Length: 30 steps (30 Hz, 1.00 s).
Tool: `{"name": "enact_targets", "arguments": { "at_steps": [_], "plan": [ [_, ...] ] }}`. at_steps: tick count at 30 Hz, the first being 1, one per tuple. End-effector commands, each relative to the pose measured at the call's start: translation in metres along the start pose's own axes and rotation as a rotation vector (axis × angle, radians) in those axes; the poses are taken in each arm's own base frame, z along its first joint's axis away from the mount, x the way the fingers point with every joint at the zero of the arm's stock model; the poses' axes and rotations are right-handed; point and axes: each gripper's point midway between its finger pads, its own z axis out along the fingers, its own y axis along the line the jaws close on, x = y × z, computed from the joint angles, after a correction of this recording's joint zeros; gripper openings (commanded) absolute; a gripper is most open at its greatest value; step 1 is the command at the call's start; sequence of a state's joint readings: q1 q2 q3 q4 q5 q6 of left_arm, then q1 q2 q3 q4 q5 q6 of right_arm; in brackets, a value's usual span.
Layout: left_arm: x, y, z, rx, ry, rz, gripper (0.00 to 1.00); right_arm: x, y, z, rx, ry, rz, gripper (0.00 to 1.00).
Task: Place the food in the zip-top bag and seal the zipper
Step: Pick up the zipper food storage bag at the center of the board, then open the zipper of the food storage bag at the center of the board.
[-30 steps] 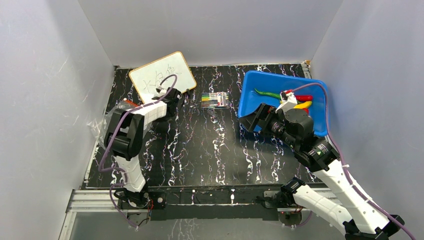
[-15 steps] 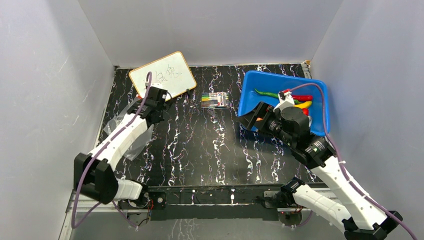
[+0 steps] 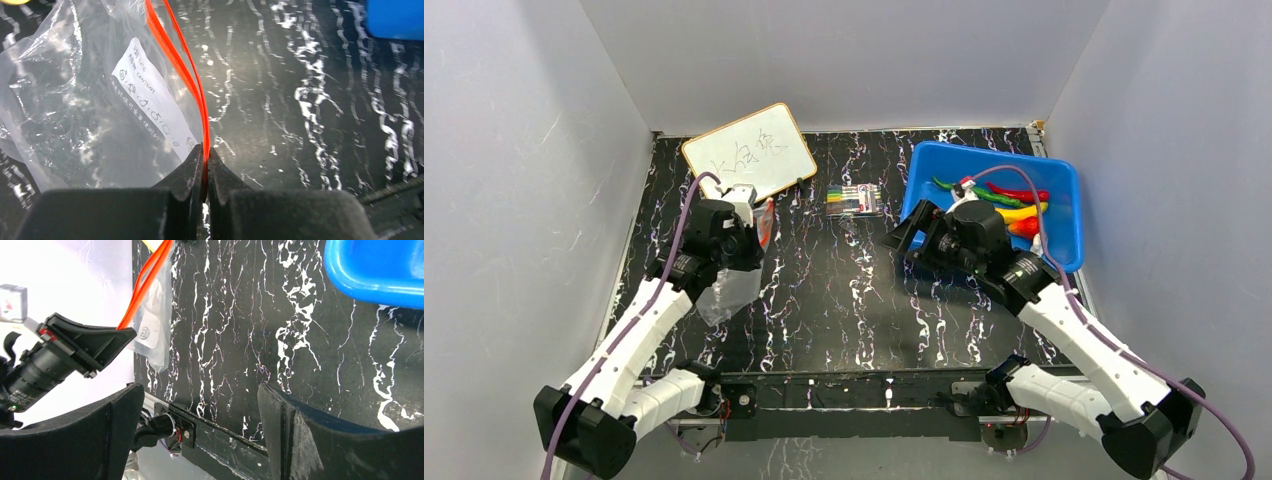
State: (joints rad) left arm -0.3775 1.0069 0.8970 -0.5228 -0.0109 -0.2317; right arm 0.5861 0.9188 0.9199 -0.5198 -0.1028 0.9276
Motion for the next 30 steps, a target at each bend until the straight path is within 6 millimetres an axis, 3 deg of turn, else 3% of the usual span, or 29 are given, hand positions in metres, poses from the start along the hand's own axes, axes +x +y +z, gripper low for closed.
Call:
{"name": "enact_targets", "arguments": {
  "at_steps": [1, 7, 14, 19, 23, 30],
  "plan": [
    [-0.006, -0.042, -0.012, 0.24, -0.03, 0.048, 0.0, -0.014, 0.029, 0.004, -0.085, -0.016, 0.039, 0.82],
    [-0.012, -0.068, -0.03, 0.4, -0.098, 0.113, 0.0, -0.012, 0.038, 0.021, -0.092, 0.014, 0.063, 0.8],
    [-0.024, -0.093, -0.053, 0.544, -0.172, 0.149, 0.0, 0.004, 0.049, 0.043, -0.097, 0.054, 0.133, 0.76],
    [-0.026, -0.101, -0.063, 0.605, -0.239, 0.17, 0.0, 0.005, 0.051, 0.06, -0.04, 0.043, 0.182, 0.63],
    [-0.02, -0.118, -0.074, 0.728, -0.253, 0.204, 0.0, 0.007, 0.053, 0.07, -0.019, 0.045, 0.258, 0.6],
    [-0.014, -0.125, -0.084, 0.799, -0.297, 0.261, 0.0, 0.006, 0.058, 0.085, 0.016, 0.021, 0.32, 0.49]
  ]
}}
